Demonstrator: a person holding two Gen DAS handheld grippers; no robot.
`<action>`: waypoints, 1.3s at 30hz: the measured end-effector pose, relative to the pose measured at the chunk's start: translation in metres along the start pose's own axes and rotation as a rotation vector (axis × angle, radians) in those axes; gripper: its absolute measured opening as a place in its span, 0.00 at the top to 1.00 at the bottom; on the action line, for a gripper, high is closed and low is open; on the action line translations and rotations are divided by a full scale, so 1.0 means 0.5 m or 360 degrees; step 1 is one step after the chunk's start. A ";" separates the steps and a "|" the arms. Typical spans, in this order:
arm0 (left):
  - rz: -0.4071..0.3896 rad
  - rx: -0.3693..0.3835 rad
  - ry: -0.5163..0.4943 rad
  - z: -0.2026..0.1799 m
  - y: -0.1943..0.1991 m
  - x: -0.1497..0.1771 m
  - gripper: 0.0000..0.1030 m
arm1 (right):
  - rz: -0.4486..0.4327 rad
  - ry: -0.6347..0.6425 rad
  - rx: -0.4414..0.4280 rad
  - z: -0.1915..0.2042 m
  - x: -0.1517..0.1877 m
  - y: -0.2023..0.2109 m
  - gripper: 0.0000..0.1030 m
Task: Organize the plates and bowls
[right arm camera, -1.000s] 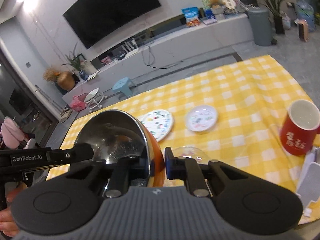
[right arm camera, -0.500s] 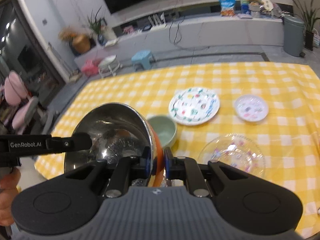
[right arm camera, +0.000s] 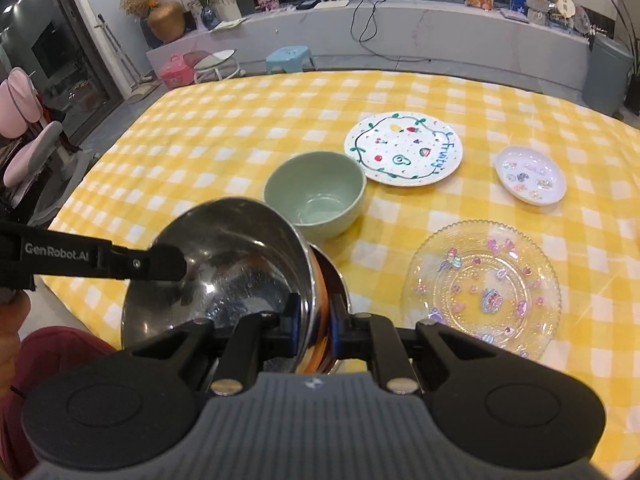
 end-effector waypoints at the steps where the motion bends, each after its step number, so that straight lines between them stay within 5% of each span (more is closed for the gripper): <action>1: 0.0008 -0.0002 0.0005 0.001 -0.004 0.001 0.91 | -0.0015 -0.0002 0.0003 -0.002 0.002 0.000 0.84; 4: 0.0009 -0.0032 0.0018 0.004 -0.013 0.000 0.88 | -0.0036 -0.0004 0.0025 -0.008 0.008 -0.002 0.75; 24: 0.0001 -0.0128 -0.0002 0.000 -0.037 0.002 0.72 | -0.0107 -0.0248 -0.0020 -0.073 0.021 -0.007 0.69; 33: -0.0168 -0.0082 -0.0028 -0.011 -0.004 -0.002 0.40 | -0.0177 -0.0240 -0.0031 -0.066 0.015 0.020 0.51; 39: -0.0288 -0.0148 -0.0065 -0.027 0.013 -0.003 0.18 | -0.0249 -0.0232 -0.0006 -0.066 0.008 0.045 0.23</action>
Point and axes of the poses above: each gripper's, at about its wrist camera, not at the fingertips, and y roughly against the way its jaws point, z to its left, x to its underside, the point moved 2 cm from there along -y, roughly the way its jaws point, and after that the axes turned 15 degrees about -x, right-handed, at the moved point
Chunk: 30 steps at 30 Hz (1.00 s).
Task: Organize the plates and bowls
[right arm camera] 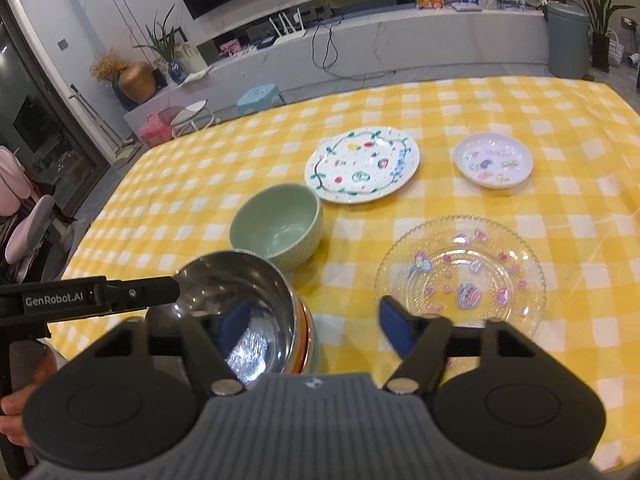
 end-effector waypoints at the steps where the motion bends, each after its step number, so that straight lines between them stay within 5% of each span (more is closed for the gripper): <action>1: -0.0021 -0.0011 -0.0009 -0.002 0.004 -0.001 0.17 | -0.0008 0.0010 0.0006 0.001 -0.001 0.005 0.20; 4: -0.0053 -0.0023 -0.0013 -0.005 0.014 -0.009 0.17 | -0.0047 0.0006 0.0021 -0.001 -0.006 0.020 0.12; 10: -0.0052 -0.0019 0.0013 -0.014 0.027 -0.047 0.17 | -0.0098 -0.0129 -0.0055 -0.008 -0.031 0.056 0.12; 21: -0.0073 -0.0186 -0.0048 -0.035 -0.012 -0.144 0.17 | -0.0239 -0.0032 -0.0102 0.035 -0.139 0.102 0.12; 24: -0.0156 -0.0095 -0.0023 -0.024 -0.029 -0.128 0.18 | -0.0230 -0.0060 -0.0101 0.036 -0.157 0.080 0.12; 26: -0.0178 0.0012 -0.0158 -0.032 -0.039 -0.123 0.20 | -0.0195 -0.0078 -0.0121 0.032 -0.162 0.057 0.12; 30: -0.0181 0.0031 -0.0221 -0.040 -0.060 -0.126 0.20 | -0.0071 -0.0043 -0.0104 0.021 -0.170 -0.011 0.13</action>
Point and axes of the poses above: each gripper's, at about its wrist camera, not at the fingertips, and y roughly against the way its jaws point, z to its left, x to its underside, the point moved 2 cm from there along -y, roughly the way its jaws point, and after that the axes turned 15 degrees about -x, right-handed, at the moved point
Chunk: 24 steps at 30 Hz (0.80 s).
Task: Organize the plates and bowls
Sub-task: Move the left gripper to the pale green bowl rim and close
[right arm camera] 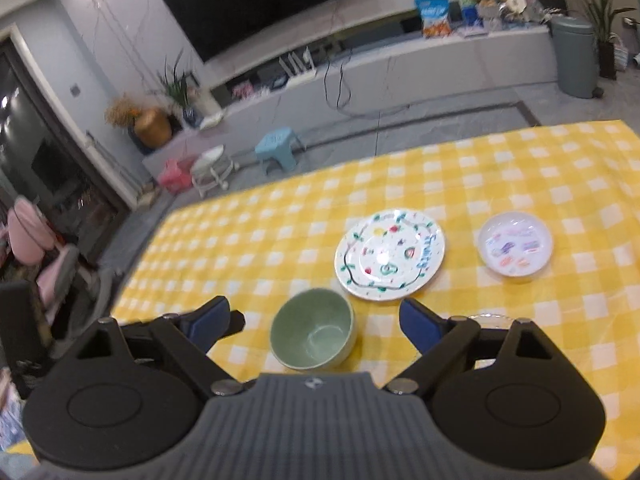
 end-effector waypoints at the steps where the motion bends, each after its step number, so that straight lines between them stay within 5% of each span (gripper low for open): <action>1: 0.0003 0.0044 0.0019 0.003 -0.010 0.002 0.23 | 0.0032 0.0010 0.0008 -0.005 0.001 -0.018 0.13; 5: 0.0140 0.0124 0.0104 0.018 -0.066 0.010 0.30 | 0.0226 0.0039 -0.0020 -0.036 0.005 -0.094 0.15; 8: 0.0171 0.0058 0.0206 0.030 -0.091 0.008 0.30 | 0.0270 -0.0017 -0.0030 -0.064 0.010 -0.133 0.17; 13: 0.0329 0.0140 0.0189 0.029 -0.131 0.013 0.30 | 0.0294 -0.0169 -0.0144 -0.098 0.042 -0.185 0.28; 15: 0.0422 0.0129 0.0195 0.033 -0.148 0.025 0.43 | 0.0278 -0.0141 -0.0158 -0.105 0.054 -0.196 0.28; 24: 0.0417 0.0053 0.0126 0.018 -0.156 0.035 0.54 | 0.0302 -0.0100 -0.0185 -0.121 0.084 -0.221 0.37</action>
Point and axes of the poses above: each gripper's, at about its wrist camera, not at the fingertips, and y roughly against the way its jaws point, z to its left, x to its underside, the point moved 2 cm from there along -y, roughly the way its jaws point, and after that the axes turned 15 degrees about -x, right-handed, at the moved point
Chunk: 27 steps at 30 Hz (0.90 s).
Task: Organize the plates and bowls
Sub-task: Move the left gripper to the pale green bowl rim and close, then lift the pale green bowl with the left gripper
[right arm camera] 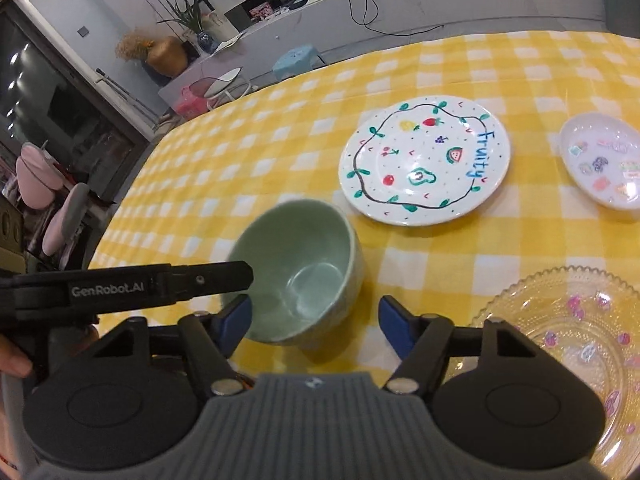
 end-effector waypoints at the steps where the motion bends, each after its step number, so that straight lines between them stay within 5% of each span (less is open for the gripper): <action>1: 0.0030 -0.0012 0.0000 -0.001 -0.005 0.002 0.62 | 0.0005 -0.0007 -0.0006 -0.002 -0.001 0.000 0.43; 4: 0.0087 0.0034 0.0023 0.001 -0.011 0.006 0.75 | 0.0026 0.0015 0.0016 -0.003 0.002 -0.004 0.66; 15: 0.0078 -0.0024 0.0139 0.007 -0.002 0.005 0.85 | -0.0030 -0.0037 -0.0044 -0.016 0.000 0.009 0.76; 27: -0.0180 -0.0036 0.0207 0.001 0.059 -0.002 0.87 | -0.0166 0.0011 -0.0064 0.002 -0.004 0.030 0.83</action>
Point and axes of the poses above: each gripper's, at about its wrist camera, not at the fingertips, and y roughly against the way its jaws point, z to its left, x to its underside, the point moved 2 cm from there along -y, roughly the way its jaws point, and after that the axes turned 15 degrees about -x, right-handed, at the moved point
